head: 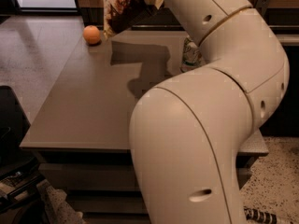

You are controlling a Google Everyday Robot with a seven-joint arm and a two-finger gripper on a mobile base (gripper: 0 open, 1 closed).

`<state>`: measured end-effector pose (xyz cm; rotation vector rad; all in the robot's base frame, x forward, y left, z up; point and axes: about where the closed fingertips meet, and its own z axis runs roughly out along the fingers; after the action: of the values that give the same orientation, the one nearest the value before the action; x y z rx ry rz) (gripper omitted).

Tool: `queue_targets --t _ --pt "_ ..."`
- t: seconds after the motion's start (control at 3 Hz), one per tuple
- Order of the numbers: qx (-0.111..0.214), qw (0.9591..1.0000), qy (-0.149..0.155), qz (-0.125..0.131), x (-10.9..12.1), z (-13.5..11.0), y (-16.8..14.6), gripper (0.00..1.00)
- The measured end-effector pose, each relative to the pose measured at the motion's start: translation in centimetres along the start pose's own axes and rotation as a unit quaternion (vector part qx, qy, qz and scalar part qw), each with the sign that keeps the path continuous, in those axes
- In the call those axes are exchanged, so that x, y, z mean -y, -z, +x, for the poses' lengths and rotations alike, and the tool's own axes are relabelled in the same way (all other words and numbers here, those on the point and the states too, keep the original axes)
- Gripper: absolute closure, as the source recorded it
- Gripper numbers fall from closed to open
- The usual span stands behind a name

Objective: Move brown chip bag near orange

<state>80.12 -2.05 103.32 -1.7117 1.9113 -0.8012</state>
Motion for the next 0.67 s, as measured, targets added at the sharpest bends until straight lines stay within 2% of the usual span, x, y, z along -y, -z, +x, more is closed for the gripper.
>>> queue_targets --t 0.33,0.67 --pt "-0.012 0.9999 -0.006 0.002 0.6 0.8 -2.2 1.0" --pt "-0.013 0.9997 -0.021 -0.009 0.3 1.8 -4.8 1.0"
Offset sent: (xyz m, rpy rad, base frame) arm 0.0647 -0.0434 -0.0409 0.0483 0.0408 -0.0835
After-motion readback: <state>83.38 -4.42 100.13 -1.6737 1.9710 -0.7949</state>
